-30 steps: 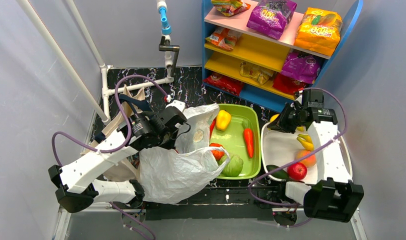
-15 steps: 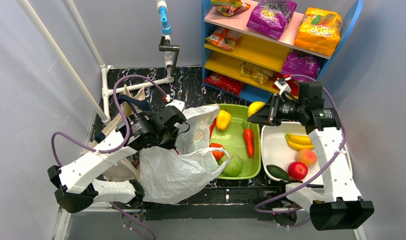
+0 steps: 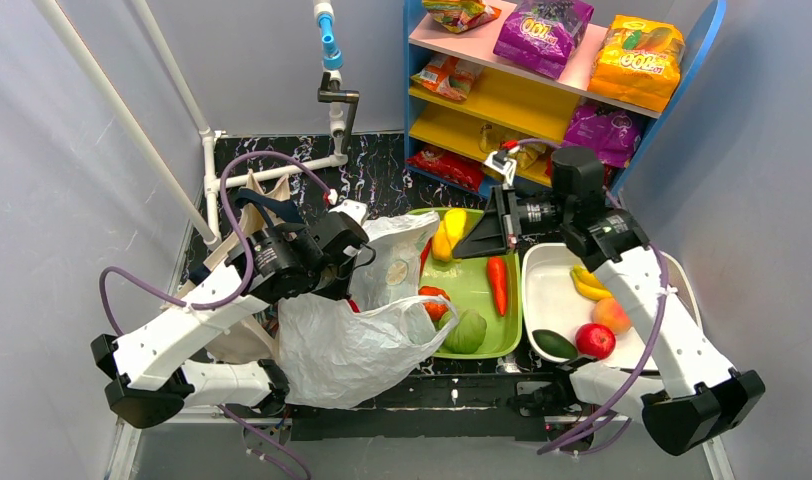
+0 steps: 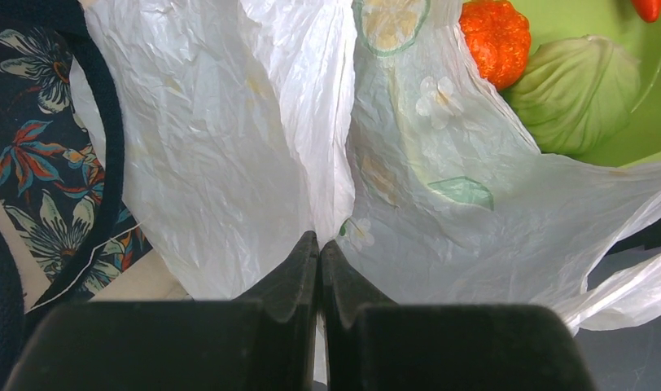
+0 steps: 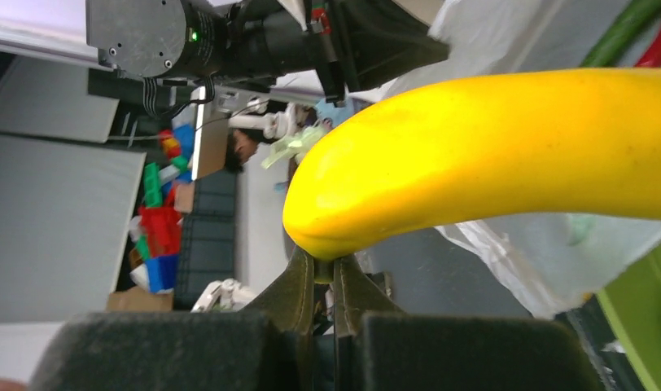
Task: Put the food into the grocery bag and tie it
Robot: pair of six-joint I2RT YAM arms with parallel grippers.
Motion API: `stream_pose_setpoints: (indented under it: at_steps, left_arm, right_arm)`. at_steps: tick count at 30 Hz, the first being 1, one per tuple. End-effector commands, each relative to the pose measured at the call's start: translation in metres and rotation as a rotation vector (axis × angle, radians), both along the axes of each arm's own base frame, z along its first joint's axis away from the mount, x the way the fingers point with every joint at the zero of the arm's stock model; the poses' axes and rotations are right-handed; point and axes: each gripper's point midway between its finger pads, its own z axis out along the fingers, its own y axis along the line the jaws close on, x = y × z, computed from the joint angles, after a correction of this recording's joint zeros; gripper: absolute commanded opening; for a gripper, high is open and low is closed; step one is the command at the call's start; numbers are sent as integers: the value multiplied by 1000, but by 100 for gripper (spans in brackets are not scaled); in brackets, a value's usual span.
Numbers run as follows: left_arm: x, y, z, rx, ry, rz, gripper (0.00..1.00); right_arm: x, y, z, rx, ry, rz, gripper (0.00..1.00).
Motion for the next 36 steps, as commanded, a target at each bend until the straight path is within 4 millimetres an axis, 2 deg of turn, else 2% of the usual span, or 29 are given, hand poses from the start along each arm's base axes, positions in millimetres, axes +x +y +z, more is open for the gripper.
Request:
stream_pose_setpoints:
  at_steps: [1, 8, 15, 19, 24, 29, 36]
  left_arm:
    - [-4, 3, 11, -35, -13, 3, 0]
    - [-5, 10, 15, -47, -29, 28, 0]
    - [-10, 22, 16, -46, -38, 56, 0]
    - [-12, 30, 17, -41, -49, 72, 0]
    - [-14, 36, 17, -45, -52, 93, 0]
    - [-17, 40, 15, -48, -49, 106, 0]
    - [-17, 43, 14, -38, -51, 109, 0]
  right_arm:
    - [-15, 21, 19, 109, 15, 140, 1]
    - [-24, 66, -10, 64, 65, 263, 1]
    - [-10, 102, -29, 42, 91, 347, 1]
    - [-6, 119, -47, -12, 111, 405, 1]
    - [-4, 129, -69, -137, 85, 439, 1]
    - [-5, 132, -92, -328, -5, 439, 1]
    - [-4, 132, -119, -512, -96, 400, 2]
